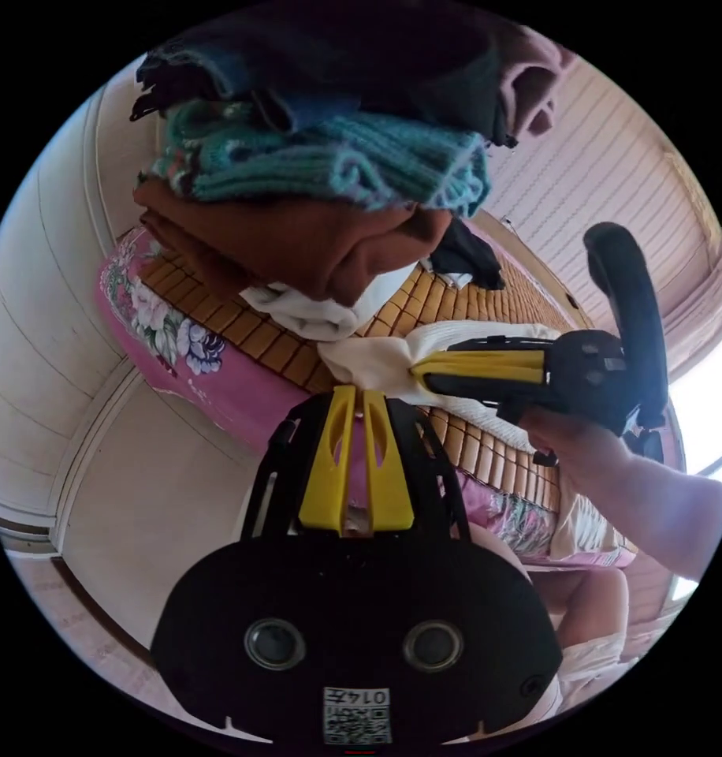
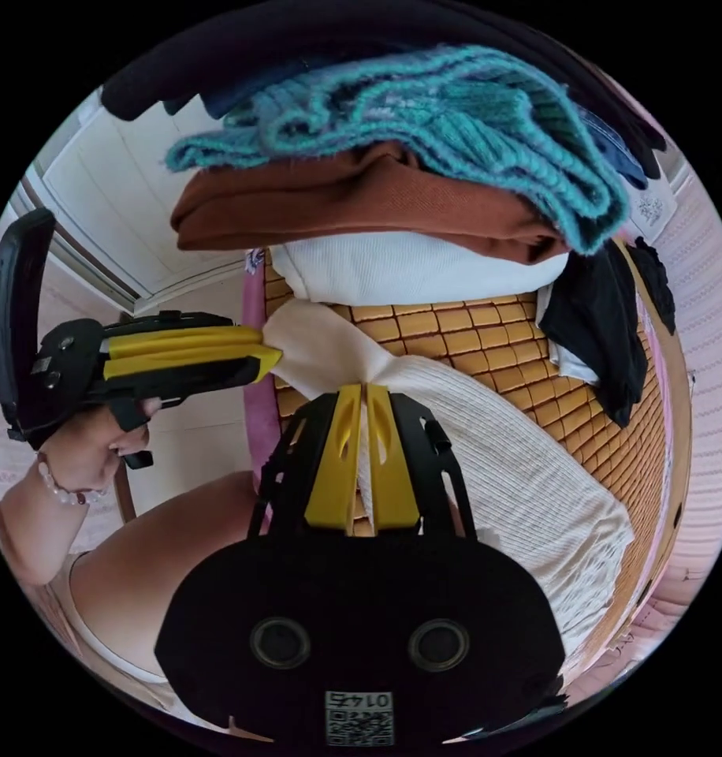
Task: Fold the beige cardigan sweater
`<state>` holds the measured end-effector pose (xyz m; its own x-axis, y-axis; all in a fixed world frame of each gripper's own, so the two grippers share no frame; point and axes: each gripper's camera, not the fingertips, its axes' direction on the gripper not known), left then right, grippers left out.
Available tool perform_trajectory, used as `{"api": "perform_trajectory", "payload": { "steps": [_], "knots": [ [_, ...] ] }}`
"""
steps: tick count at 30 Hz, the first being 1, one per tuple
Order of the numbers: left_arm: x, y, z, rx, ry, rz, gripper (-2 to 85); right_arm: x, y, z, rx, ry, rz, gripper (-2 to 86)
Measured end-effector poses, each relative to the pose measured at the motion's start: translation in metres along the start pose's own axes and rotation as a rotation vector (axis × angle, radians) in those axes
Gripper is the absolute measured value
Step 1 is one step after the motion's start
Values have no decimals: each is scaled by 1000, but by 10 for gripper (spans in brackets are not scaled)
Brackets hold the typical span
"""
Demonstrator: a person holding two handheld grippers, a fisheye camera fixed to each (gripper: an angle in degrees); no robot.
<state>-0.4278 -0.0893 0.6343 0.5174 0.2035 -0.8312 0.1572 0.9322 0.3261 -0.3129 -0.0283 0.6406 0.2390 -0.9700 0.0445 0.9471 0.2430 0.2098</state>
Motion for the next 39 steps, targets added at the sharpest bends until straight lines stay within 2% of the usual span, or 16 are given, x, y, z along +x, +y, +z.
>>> {"api": "perform_trajectory", "payload": {
  "steps": [6,10,13,14,16,19,21,23,26,33,36,37,39],
  "knots": [
    [53,-4,-40,138,189,133,-9,67,73,-62,252,-189,210,-3],
    [140,-12,-58,248,402,356,-4,132,184,-144,523,-223,414,0],
    [225,-14,-69,323,651,506,22,162,279,-215,638,-72,499,4],
    [256,-10,-72,315,775,567,50,171,319,-238,650,10,558,6],
    [296,-1,-70,264,875,640,73,186,382,-261,644,102,681,11],
    [336,27,-50,178,807,743,79,205,487,-259,547,231,953,27],
    [346,43,-25,97,692,770,76,211,539,-242,485,204,1083,40],
    [354,55,13,-71,587,777,74,213,584,-217,450,141,1193,66],
    [366,62,44,-188,451,800,78,220,600,-192,386,107,1227,92],
    [409,61,80,-232,264,856,79,259,607,-171,331,120,1310,123],
    [428,64,104,-290,217,866,79,275,601,-159,222,113,1272,68],
    [435,66,114,-331,203,867,79,281,599,-154,162,102,1259,20],
    [444,70,123,-345,197,864,77,280,596,-168,237,112,1191,7]
  ]
}}
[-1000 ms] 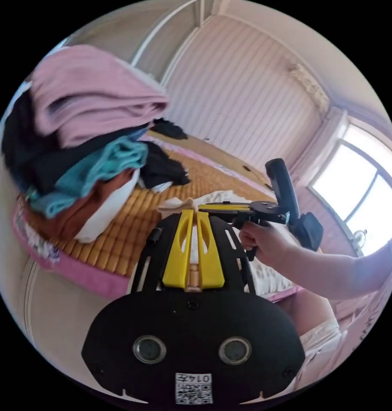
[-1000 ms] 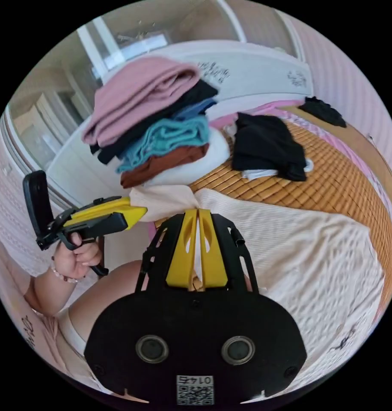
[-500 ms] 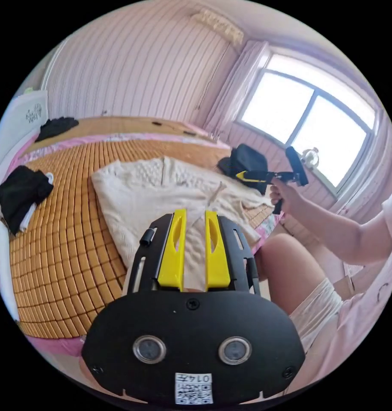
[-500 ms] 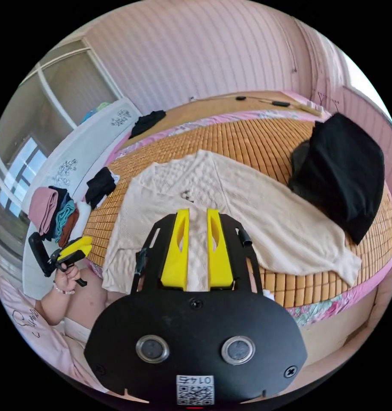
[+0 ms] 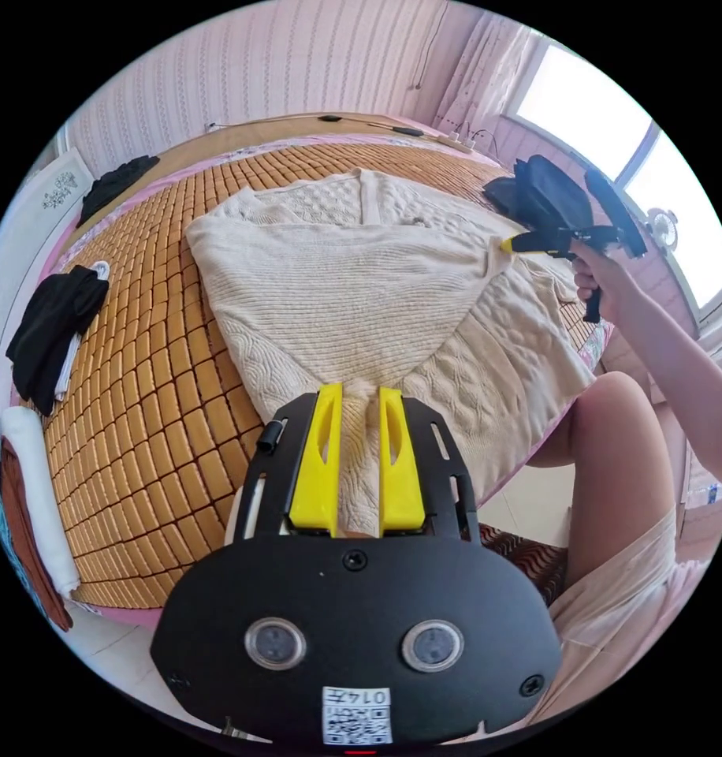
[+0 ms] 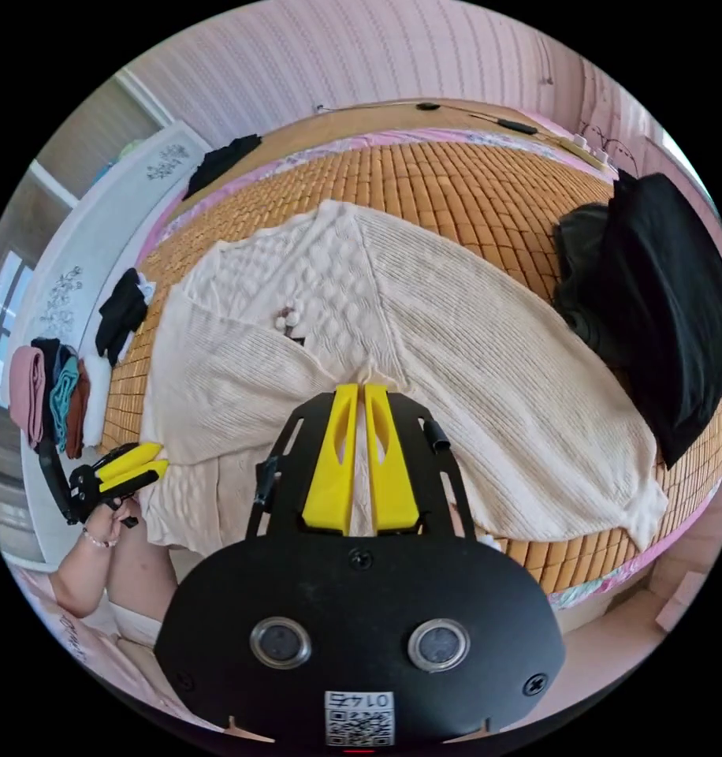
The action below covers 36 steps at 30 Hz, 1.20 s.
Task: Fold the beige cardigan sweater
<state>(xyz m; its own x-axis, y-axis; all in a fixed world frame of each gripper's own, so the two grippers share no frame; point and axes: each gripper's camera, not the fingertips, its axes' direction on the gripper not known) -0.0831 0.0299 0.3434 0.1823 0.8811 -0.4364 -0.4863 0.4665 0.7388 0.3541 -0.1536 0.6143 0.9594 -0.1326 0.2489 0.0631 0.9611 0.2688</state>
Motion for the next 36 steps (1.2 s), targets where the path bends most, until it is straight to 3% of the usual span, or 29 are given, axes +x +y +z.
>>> {"api": "perform_trajectory", "payload": {
  "steps": [2,4,10,16,18,21,27,33,36],
  "knots": [
    [9,-9,4,5,-7,12,76,-9,15,-51,272,-5,-126,0],
    [15,-14,8,13,9,13,77,-5,36,-75,372,55,-169,-3],
    [31,-36,24,14,50,24,86,67,85,-51,159,102,20,-2],
    [50,-59,40,-3,31,46,82,68,63,-36,149,33,-13,35],
    [55,-65,45,-2,26,40,78,66,47,-20,94,39,-18,68],
    [63,-74,53,-6,13,36,66,73,29,16,-81,89,-1,50],
    [80,-93,70,-39,-27,78,61,94,30,-10,54,28,15,13],
    [93,-110,84,-49,26,53,67,129,44,14,40,-42,101,8],
    [104,-118,84,-49,39,69,68,145,72,-9,211,-5,149,10]
  ]
}}
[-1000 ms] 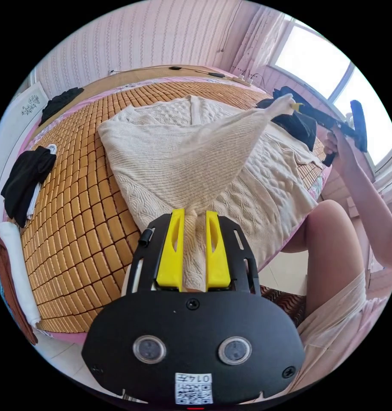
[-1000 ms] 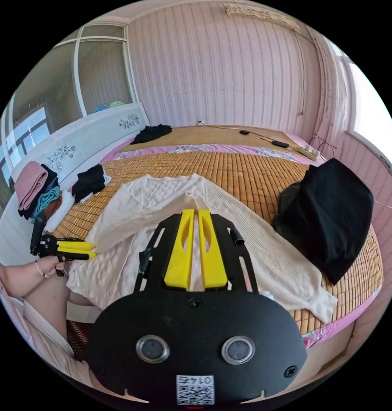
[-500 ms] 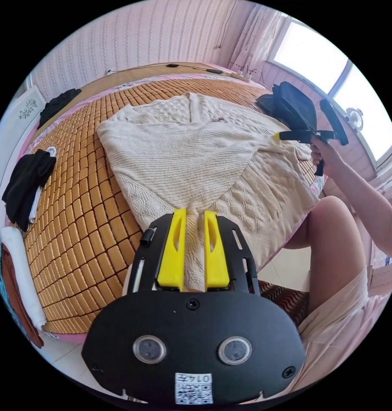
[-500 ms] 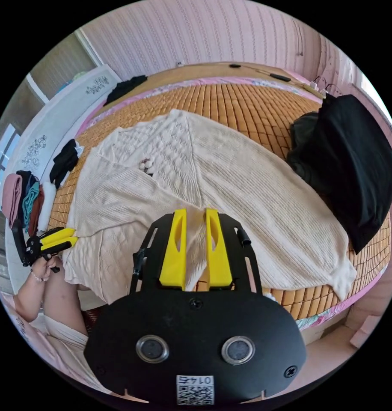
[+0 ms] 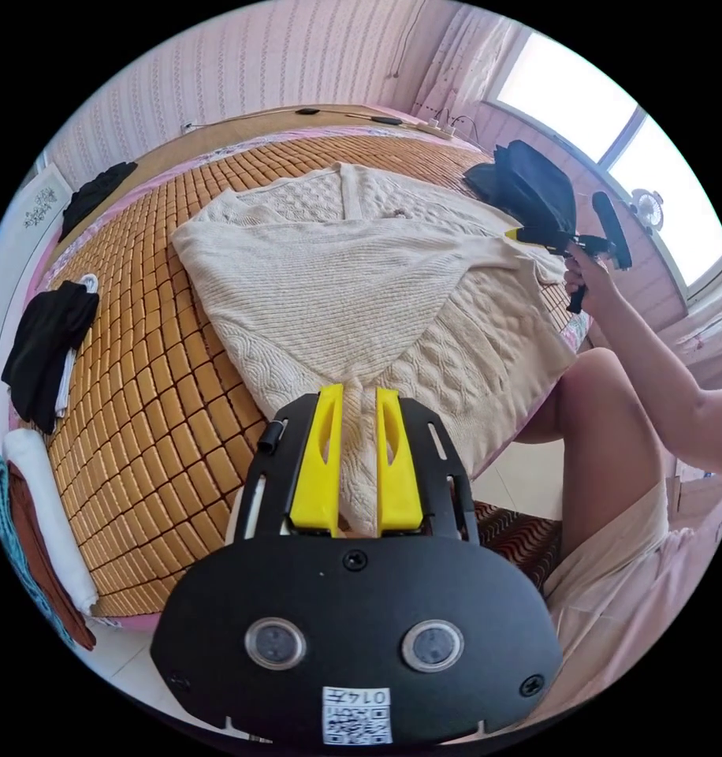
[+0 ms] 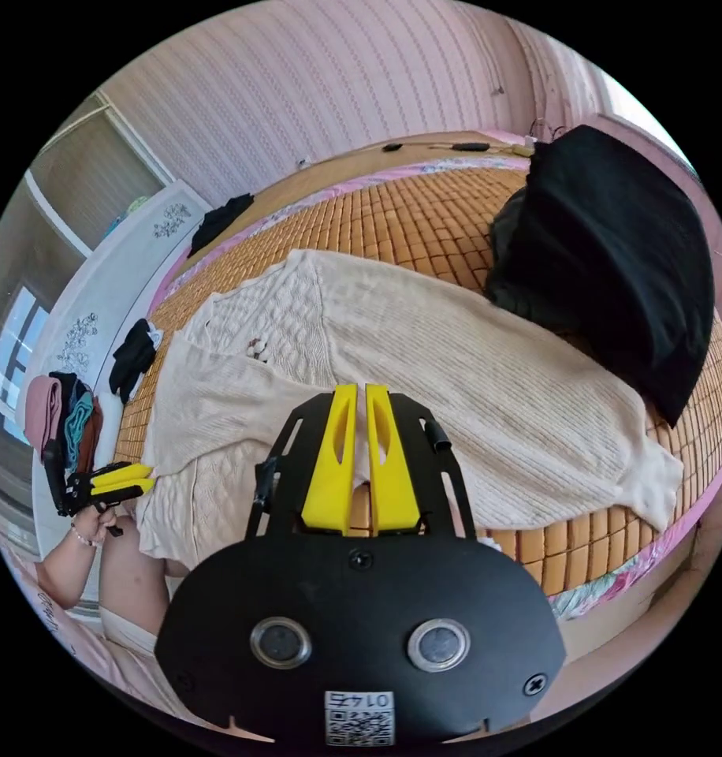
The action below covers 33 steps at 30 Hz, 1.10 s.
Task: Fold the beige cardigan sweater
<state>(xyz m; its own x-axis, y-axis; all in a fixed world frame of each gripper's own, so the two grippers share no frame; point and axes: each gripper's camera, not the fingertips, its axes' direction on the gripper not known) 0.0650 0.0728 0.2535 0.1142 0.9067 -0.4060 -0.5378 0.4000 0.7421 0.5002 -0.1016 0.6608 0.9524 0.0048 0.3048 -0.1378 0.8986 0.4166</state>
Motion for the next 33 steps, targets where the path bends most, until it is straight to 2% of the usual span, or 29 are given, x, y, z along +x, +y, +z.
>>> {"api": "perform_trajectory", "payload": {
  "steps": [3,5,7,10,12,14,18,23,28,31,33],
  "knots": [
    [17,-14,-2,16,25,51,66,35,23,-35,195,129,88,21],
    [37,-33,0,28,62,111,66,68,39,-55,311,265,235,41],
    [59,-51,5,46,93,178,66,93,46,-58,332,343,347,90],
    [102,-87,18,82,130,280,67,128,50,-45,254,398,479,154],
    [131,-111,27,89,165,343,69,143,51,-43,216,448,571,170],
    [170,-142,40,105,207,434,75,151,59,-49,266,517,626,166],
    [231,-187,68,101,231,536,82,163,72,-51,341,466,650,136],
    [306,-232,122,-15,194,605,78,189,81,-52,353,398,719,180],
    [346,-249,156,-54,122,625,80,209,91,-66,402,415,740,151],
    [361,-250,177,-107,73,634,81,230,104,-69,386,407,806,144],
    [364,-249,178,-82,71,626,82,242,112,-70,394,372,865,148]
  ]
}}
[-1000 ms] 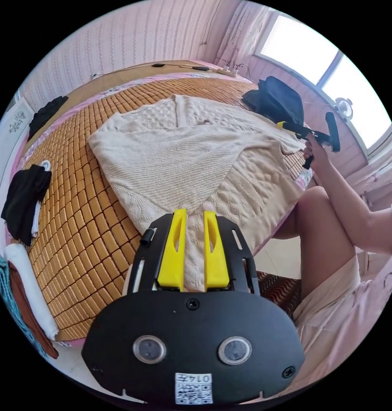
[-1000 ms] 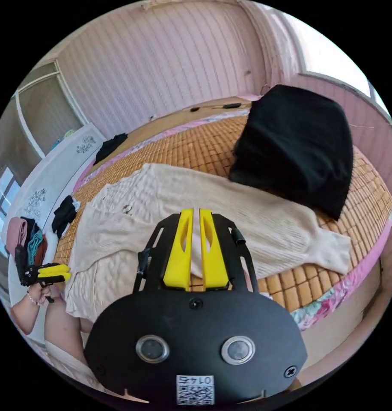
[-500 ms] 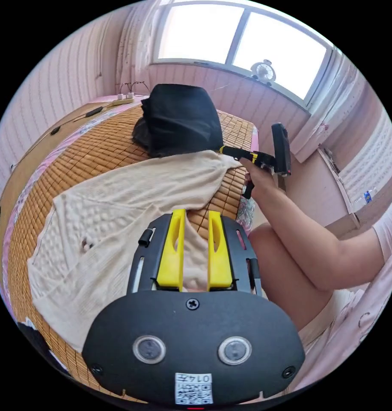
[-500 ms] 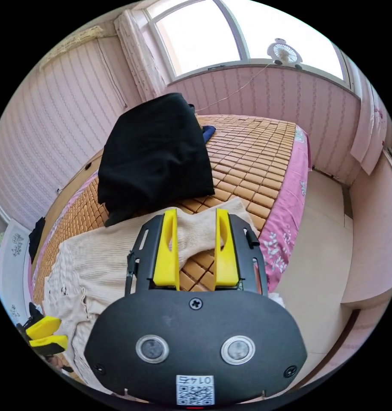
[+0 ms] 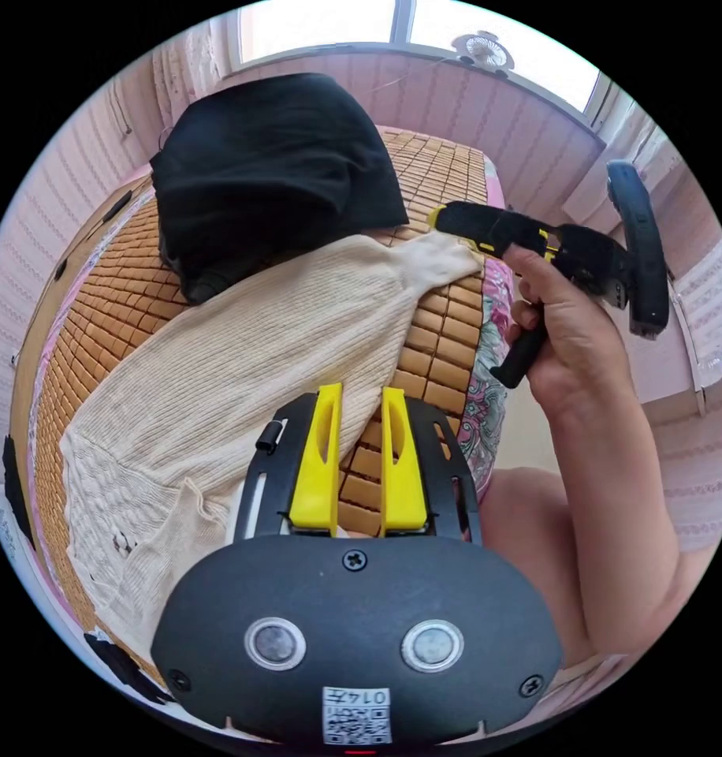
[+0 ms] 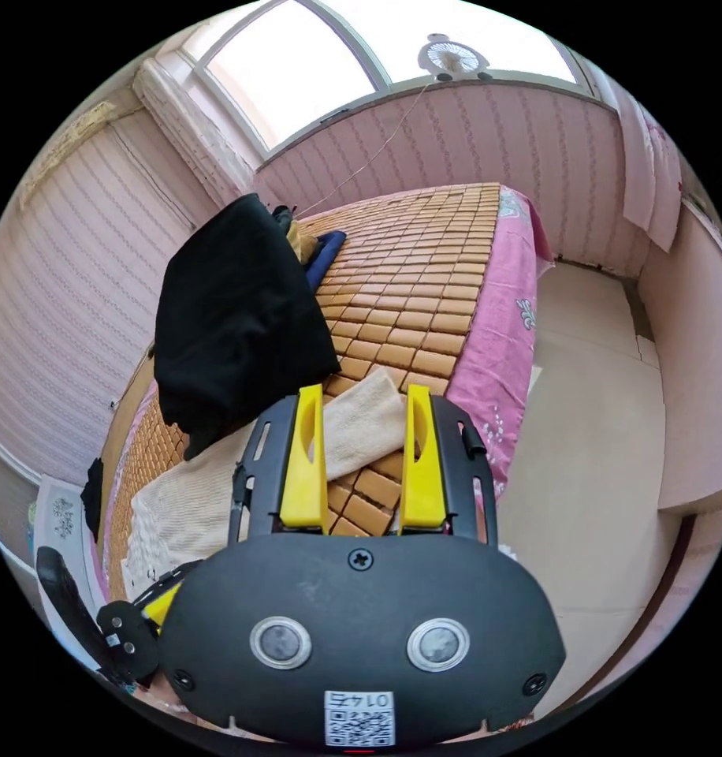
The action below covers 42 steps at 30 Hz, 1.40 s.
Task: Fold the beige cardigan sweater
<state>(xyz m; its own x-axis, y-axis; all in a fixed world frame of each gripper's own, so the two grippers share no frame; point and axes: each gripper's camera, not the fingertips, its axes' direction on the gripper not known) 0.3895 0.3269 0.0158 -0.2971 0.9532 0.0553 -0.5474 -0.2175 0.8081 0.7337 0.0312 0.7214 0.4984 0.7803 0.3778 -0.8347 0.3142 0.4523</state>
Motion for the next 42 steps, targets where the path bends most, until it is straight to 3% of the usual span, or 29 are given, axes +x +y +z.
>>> {"api": "perform_trajectory", "payload": {
  "steps": [6,10,14,33,42],
  "knots": [
    [2,-9,5,1,14,-15,76,12,-1,8,3,-39,4,138],
    [5,-13,6,5,40,-7,55,23,-3,14,-31,-135,24,47],
    [4,-12,5,17,76,-59,37,35,-6,20,-54,-237,62,17],
    [-12,4,-29,-12,87,-121,-3,50,-12,14,-73,-484,79,6],
    [-35,35,-93,67,82,-115,-7,5,-6,-26,42,-630,-151,5]
  ]
}}
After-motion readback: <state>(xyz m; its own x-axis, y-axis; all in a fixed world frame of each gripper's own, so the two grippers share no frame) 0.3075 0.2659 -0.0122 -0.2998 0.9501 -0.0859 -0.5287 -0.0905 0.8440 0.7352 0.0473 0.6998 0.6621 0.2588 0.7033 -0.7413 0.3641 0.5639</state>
